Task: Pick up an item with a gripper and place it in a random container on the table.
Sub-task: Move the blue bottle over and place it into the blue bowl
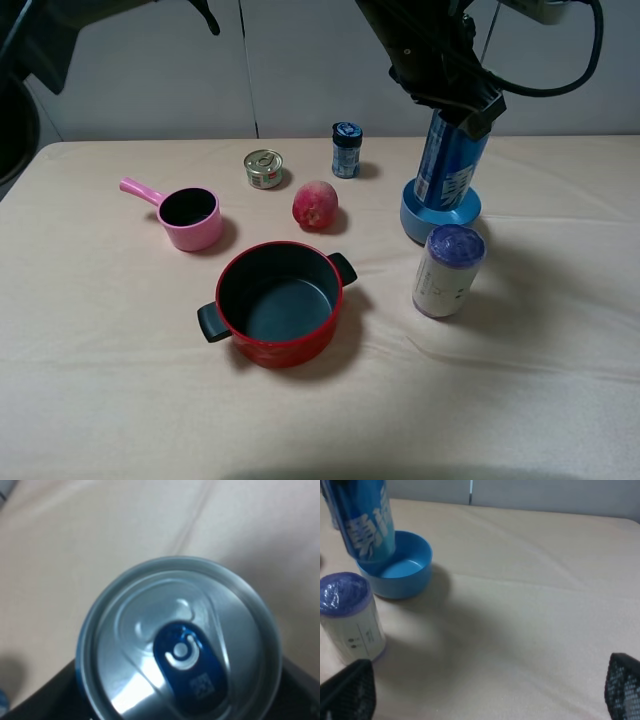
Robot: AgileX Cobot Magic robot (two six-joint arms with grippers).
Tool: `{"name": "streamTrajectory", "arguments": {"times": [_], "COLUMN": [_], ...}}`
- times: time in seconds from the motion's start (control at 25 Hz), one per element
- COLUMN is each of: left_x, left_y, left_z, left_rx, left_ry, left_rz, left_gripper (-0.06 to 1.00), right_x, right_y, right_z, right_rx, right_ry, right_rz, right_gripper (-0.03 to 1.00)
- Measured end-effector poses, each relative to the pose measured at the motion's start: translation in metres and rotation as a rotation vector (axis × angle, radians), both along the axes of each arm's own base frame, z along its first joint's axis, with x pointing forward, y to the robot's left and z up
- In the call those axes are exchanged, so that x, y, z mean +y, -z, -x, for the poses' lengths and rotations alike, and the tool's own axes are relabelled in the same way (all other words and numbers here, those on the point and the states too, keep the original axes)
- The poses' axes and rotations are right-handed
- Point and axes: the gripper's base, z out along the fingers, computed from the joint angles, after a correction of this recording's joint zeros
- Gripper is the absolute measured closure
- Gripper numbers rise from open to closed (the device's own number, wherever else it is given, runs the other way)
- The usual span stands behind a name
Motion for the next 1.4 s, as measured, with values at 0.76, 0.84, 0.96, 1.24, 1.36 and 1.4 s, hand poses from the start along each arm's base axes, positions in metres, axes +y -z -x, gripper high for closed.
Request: {"name": "streamTrajectory", "arguments": {"times": [0.76, 0.84, 0.96, 1.24, 1.36, 1.4], "left_x": [0.002, 0.0, -0.003, -0.01, -0.013, -0.014], "left_y": [0.001, 0.004, 0.014, 0.024, 0.026, 0.028], "left_z": [-0.004, -0.006, -0.008, -0.011, -0.013, -0.014], "left_rx": [-0.057, -0.058, -0.053, -0.051, -0.06, -0.06], "left_ry": [0.0, -0.002, -0.004, -0.011, -0.015, -0.012], "left_rz": [-0.027, -0.024, -0.029, 0.009, 0.032, 0.034], "left_gripper": [0.27, 0.27, 0.27, 0.27, 0.27, 0.27], "right_x": [0.0, 0.0, 0.0, 0.0, 0.0, 0.0], "right_y": [0.0, 0.0, 0.0, 0.0, 0.0, 0.0], "right_z": [0.0, 0.0, 0.0, 0.0, 0.0, 0.0], "right_rx": [0.0, 0.0, 0.0, 0.0, 0.0, 0.0], "right_ry": [0.0, 0.0, 0.0, 0.0, 0.0, 0.0], "right_rz": [0.0, 0.0, 0.0, 0.0, 0.0, 0.0], "right_gripper": [0.27, 0.27, 0.27, 0.27, 0.27, 0.27]}}
